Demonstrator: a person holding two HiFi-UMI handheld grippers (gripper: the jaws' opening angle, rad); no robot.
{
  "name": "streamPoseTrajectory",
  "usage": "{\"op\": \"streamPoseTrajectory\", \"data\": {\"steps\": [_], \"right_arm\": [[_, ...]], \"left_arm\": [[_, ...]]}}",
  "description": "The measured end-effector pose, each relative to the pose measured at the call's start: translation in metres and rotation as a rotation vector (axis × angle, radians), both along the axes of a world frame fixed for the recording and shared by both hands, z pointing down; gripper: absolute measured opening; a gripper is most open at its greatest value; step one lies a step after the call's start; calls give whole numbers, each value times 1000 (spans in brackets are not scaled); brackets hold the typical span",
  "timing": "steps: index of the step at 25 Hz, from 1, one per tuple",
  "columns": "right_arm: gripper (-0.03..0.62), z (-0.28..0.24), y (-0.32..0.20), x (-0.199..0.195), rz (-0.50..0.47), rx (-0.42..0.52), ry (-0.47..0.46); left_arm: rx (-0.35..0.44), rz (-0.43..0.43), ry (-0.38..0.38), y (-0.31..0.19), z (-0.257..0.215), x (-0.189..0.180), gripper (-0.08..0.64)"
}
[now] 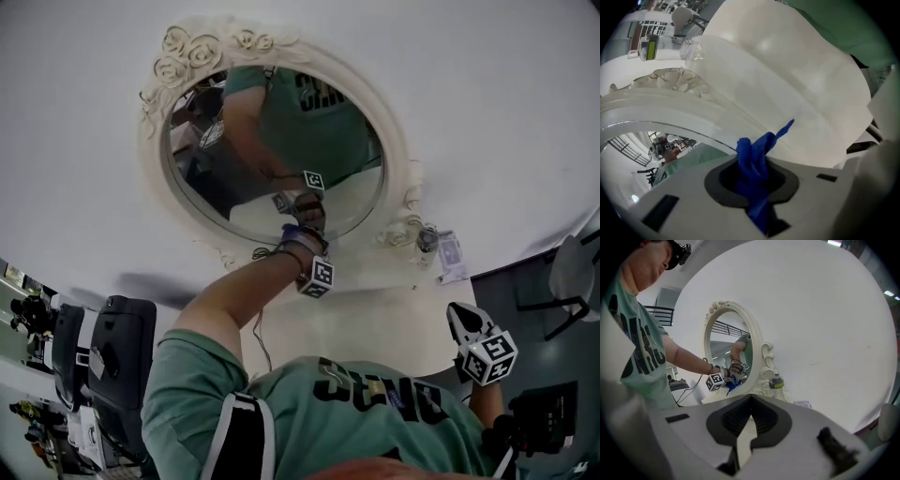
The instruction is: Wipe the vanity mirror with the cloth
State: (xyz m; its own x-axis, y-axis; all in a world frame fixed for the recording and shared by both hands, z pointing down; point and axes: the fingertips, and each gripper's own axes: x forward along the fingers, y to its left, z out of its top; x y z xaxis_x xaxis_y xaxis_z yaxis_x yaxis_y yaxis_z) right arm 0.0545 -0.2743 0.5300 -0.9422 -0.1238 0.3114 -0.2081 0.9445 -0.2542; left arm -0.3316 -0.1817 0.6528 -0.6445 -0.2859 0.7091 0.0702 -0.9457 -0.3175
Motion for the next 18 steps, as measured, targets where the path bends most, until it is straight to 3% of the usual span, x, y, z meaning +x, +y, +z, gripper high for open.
{"op": "streamPoseTrajectory", "data": {"steps": [2,4,7,9,12,15,18], "right_arm": [[5,-16,11,-10,0,30,-14],[5,-32,29,-23,-9,55,-26],[5,-59,61,-48,-41,103,-46],[5,-78,78,-68,-63,137,-53],[5,-95,112,-101,-105,155,-61],[5,-104,151,-139,-155,140,-76],[5,-106,187,-175,-191,112,-78]], "left_arm": [[25,-5,18,0,0,0,61],[112,-47,95,7,0,5,64],[318,-113,323,27,-21,35,74],[511,-110,489,42,-61,60,74],[841,-195,794,93,-136,80,74],[1151,-386,1182,161,-197,78,75],[1371,-590,1561,228,-223,62,75]]}}
